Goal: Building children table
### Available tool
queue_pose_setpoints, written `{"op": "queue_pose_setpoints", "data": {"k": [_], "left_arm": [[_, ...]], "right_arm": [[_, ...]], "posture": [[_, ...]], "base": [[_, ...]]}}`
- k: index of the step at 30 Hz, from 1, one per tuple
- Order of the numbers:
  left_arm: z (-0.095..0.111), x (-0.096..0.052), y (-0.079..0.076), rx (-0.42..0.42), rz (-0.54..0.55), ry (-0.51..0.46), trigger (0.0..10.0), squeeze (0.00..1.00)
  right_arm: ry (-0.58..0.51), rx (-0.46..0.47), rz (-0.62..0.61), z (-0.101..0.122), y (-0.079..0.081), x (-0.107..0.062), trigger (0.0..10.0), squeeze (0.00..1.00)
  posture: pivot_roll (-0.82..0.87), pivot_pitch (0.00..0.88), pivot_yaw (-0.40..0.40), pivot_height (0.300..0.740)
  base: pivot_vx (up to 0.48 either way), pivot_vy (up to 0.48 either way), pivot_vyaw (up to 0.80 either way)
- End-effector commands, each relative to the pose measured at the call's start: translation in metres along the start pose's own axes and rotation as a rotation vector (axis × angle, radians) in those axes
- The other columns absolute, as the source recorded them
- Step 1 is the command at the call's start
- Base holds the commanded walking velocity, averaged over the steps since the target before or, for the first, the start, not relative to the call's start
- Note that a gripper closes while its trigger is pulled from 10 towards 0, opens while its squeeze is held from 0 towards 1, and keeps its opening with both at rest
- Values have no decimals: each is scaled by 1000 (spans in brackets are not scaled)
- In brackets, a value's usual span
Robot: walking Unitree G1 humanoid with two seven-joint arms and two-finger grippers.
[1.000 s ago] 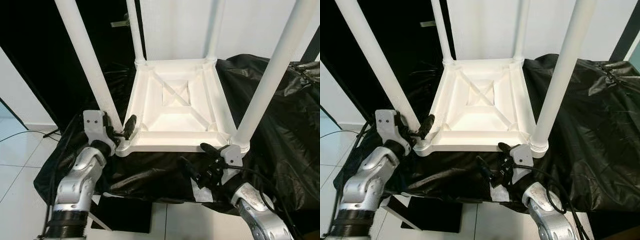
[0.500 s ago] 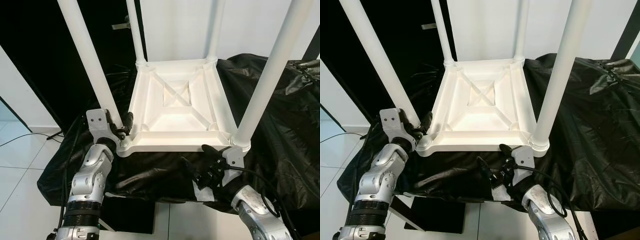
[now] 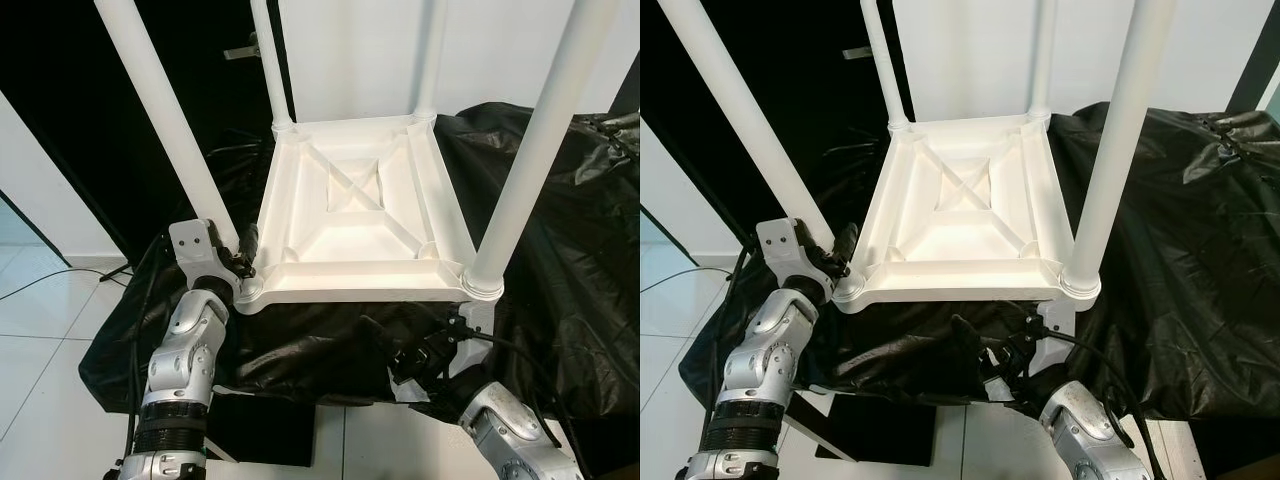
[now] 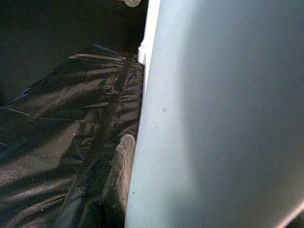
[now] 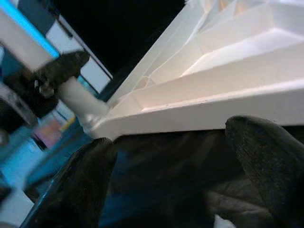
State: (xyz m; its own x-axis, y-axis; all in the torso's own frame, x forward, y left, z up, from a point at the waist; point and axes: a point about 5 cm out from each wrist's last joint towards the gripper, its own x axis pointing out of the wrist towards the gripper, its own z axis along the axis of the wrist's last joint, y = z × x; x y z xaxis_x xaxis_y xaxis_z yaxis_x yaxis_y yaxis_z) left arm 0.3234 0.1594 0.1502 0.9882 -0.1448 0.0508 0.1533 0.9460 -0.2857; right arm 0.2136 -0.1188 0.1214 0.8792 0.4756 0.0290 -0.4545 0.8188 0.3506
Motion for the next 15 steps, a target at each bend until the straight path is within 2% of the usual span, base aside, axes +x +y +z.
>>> {"op": "queue_pose_setpoints", "data": {"k": [1, 2, 4, 9, 10, 11, 15], "left_arm": [[-1, 2, 5, -112, 68, 21, 10000, 0], [-1, 2, 5, -112, 68, 21, 10000, 0], [0, 1, 8, -133, 75, 23, 10000, 0], [1, -1, 10, -148, 83, 23, 10000, 0], [2, -2, 12, -188, 94, 21, 10000, 0], [2, -2, 12, -188, 94, 21, 10000, 0], [7, -5, 14, -213, 106, 16, 10000, 0]], "right_arm": [[-11, 91, -10, -1, 2, 0, 10000, 0], [-11, 91, -10, -1, 2, 0, 10000, 0], [-21, 169, -32, -3, 2, 2, 10000, 0], [-27, 218, -54, -5, 1, 5, 10000, 0], [-34, 252, -75, -6, -1, 8, 10000, 0], [-34, 252, -75, -6, -1, 8, 10000, 0], [-86, 429, -131, -8, -6, 24, 10000, 0]], "posture": [[-50, 2, 108, 740], [-50, 2, 108, 740], [-34, 9, 111, 740], [-26, 14, 112, 740], [-16, 17, 110, 740], [-16, 17, 110, 740], [7, 20, 106, 740]], "base": [[0, 0, 0], [0, 0, 0], [0, 0, 0], [0, 0, 0], [0, 0, 0], [0, 0, 0], [0, 0, 0]]}}
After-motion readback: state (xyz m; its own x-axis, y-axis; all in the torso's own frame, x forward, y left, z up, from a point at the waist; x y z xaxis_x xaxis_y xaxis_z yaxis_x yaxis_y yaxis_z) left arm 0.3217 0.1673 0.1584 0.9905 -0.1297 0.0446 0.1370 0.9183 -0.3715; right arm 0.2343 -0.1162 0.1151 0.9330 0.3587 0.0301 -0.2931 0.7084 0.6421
